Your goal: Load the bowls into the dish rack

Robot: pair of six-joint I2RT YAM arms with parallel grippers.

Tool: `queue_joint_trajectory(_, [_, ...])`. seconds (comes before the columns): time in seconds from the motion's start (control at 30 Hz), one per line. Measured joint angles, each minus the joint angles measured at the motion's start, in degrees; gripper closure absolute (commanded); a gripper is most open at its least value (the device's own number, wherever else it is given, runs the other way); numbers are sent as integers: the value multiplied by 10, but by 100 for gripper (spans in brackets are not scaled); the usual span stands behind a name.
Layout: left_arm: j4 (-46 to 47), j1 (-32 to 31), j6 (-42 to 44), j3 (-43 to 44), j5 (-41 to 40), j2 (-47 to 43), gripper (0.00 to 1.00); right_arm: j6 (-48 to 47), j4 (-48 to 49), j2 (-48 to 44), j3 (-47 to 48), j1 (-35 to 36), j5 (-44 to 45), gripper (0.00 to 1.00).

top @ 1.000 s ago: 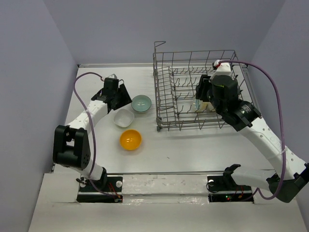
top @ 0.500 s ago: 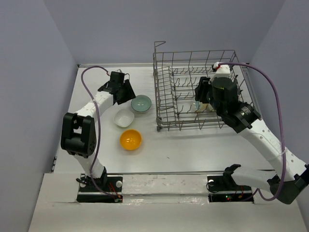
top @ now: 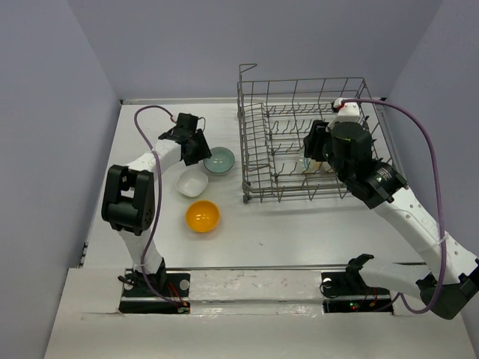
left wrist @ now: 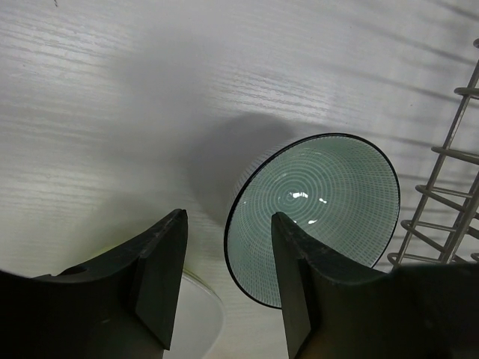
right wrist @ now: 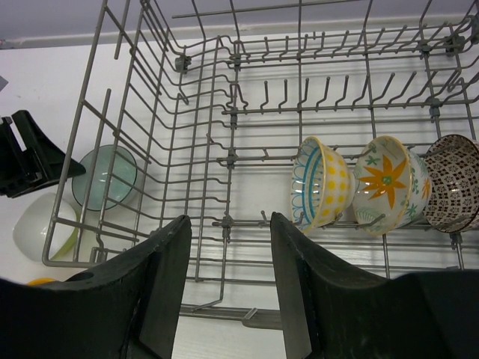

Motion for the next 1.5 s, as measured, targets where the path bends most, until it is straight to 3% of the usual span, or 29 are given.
queue_joint_trajectory(0.67, [-2, -14, 2, 0, -1, 16, 54, 0, 2, 0, -8, 0, 0, 47])
queue_joint_trajectory(1.03, [-2, -18, 4, 0, -2, 22, 68, 0, 3, 0, -9, 0, 0, 47])
queue_joint_trajectory(1.13, [-3, -19, 4, 0, -4, 25, 79, 0, 3, 0, -9, 0, 0, 47])
queue_joint_trajectory(1.17, [-3, -19, 5, 0, -3, 25, 89, 0, 3, 0, -9, 0, 0, 47])
queue_joint_trajectory(1.23, [-2, -20, 5, 0, -2, 26, 100, 0, 3, 0, -9, 0, 0, 47])
queue_joint_trajectory(1.5, [-7, -20, 5, 5, -12, 22, 100, 0, 4, 2, -9, 0, -3, 45])
